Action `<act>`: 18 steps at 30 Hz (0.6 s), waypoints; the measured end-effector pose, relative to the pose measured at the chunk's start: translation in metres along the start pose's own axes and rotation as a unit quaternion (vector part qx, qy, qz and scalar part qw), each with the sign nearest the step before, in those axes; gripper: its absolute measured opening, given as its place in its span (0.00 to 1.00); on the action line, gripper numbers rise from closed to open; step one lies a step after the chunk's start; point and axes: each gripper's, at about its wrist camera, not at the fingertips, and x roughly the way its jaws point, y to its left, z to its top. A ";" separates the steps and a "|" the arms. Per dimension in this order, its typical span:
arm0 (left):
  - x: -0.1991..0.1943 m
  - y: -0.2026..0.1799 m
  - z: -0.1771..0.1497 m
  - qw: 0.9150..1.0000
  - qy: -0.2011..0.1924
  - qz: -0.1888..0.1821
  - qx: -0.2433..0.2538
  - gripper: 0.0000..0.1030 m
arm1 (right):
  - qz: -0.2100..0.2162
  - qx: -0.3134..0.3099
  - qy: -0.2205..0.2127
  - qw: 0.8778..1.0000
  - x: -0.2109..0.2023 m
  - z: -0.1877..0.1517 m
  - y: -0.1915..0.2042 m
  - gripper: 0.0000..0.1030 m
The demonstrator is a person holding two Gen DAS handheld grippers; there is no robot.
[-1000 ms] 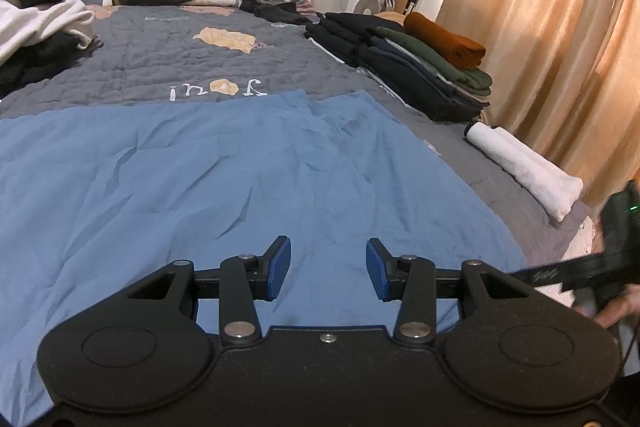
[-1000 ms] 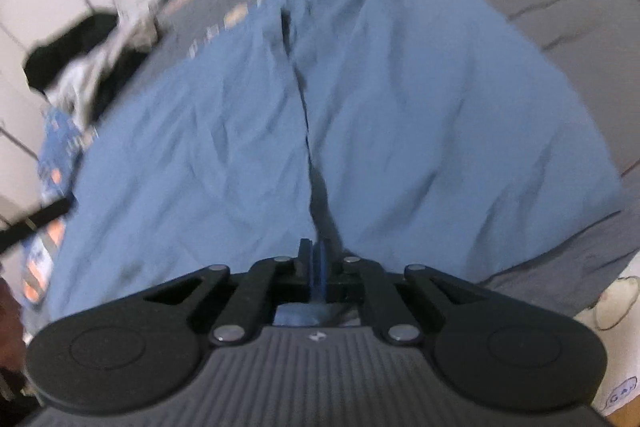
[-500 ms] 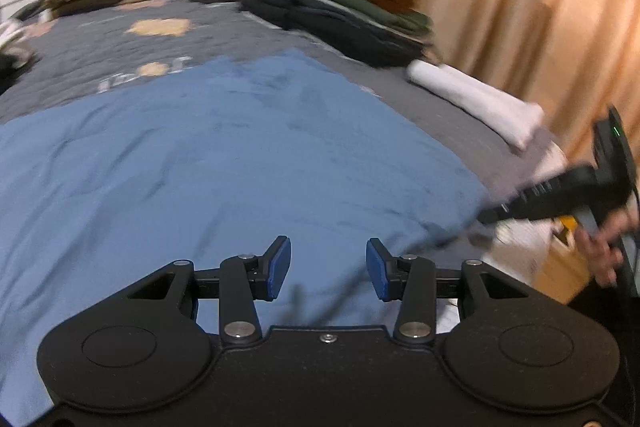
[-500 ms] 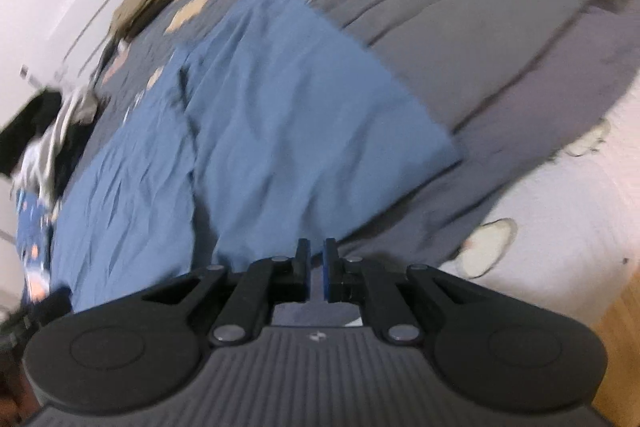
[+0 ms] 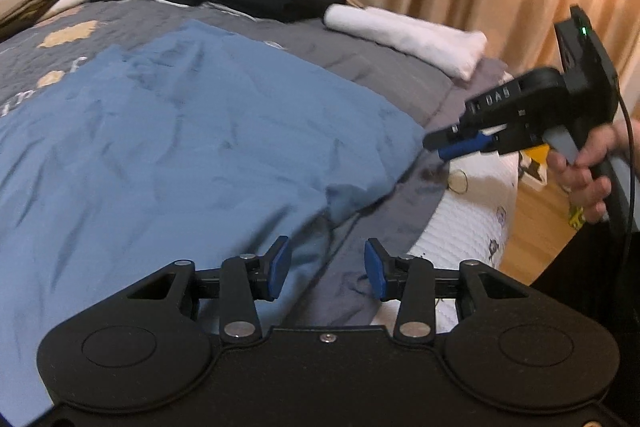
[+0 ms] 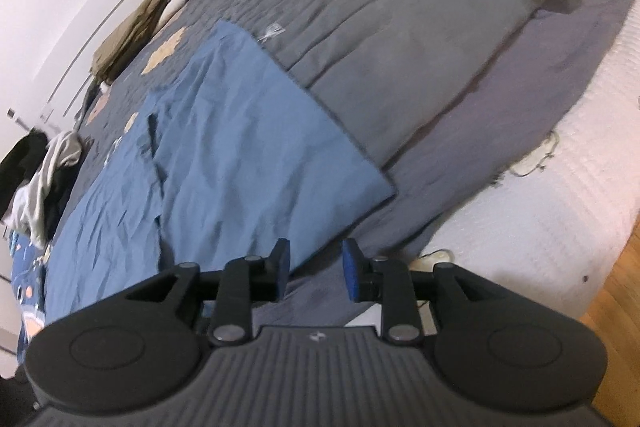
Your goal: Fold clothes
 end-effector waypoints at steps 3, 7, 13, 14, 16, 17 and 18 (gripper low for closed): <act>0.012 -0.006 -0.002 1.000 0.011 0.009 0.018 0.38 | 0.005 0.015 -0.008 1.000 0.003 0.004 -0.007 0.27; 0.027 -0.010 -0.006 0.998 0.022 0.033 0.040 0.38 | 0.012 0.036 -0.016 0.999 0.008 0.009 -0.015 0.27; 0.042 -0.016 -0.010 0.995 0.034 0.061 0.068 0.38 | 0.025 0.059 -0.023 0.998 0.016 0.013 -0.020 0.27; 0.043 -0.016 -0.011 0.995 0.034 0.064 0.071 0.36 | 0.027 0.064 -0.024 0.997 0.017 0.013 -0.020 0.25; 0.046 -0.016 -0.011 0.995 0.032 0.069 0.070 0.26 | 0.039 0.076 -0.019 0.996 0.018 0.013 -0.019 0.09; 0.046 -0.014 -0.010 0.995 0.034 0.068 0.064 0.18 | 0.047 0.079 -0.021 0.996 0.017 0.013 -0.019 0.05; 0.046 -0.012 -0.009 0.996 0.033 0.065 0.057 0.13 | 0.056 0.082 -0.024 0.995 0.015 0.012 -0.018 0.00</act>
